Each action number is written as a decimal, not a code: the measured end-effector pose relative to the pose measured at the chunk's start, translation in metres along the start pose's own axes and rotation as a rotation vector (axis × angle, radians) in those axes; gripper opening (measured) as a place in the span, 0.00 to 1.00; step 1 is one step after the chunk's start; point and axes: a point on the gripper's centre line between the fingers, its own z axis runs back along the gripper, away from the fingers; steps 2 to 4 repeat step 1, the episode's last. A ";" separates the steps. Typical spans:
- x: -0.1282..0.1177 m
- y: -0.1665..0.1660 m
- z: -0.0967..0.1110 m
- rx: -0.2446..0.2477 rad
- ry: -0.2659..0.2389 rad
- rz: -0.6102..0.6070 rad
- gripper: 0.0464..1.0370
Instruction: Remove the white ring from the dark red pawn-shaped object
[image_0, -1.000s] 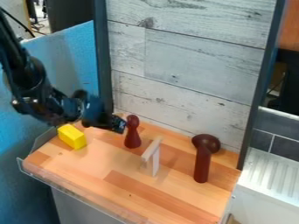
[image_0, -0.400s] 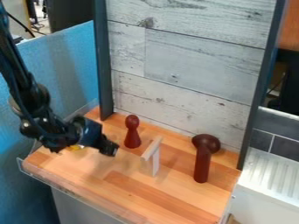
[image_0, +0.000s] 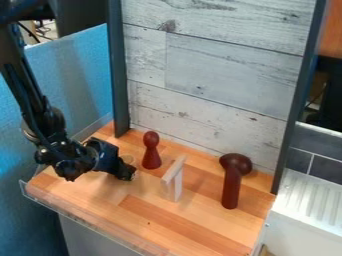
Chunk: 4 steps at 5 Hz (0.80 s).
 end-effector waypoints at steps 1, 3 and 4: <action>-0.001 -0.007 0.003 -0.037 0.009 0.005 0.96; -0.001 -0.007 0.003 -0.037 0.009 0.005 0.96; -0.001 -0.007 0.003 -0.037 0.009 0.005 0.96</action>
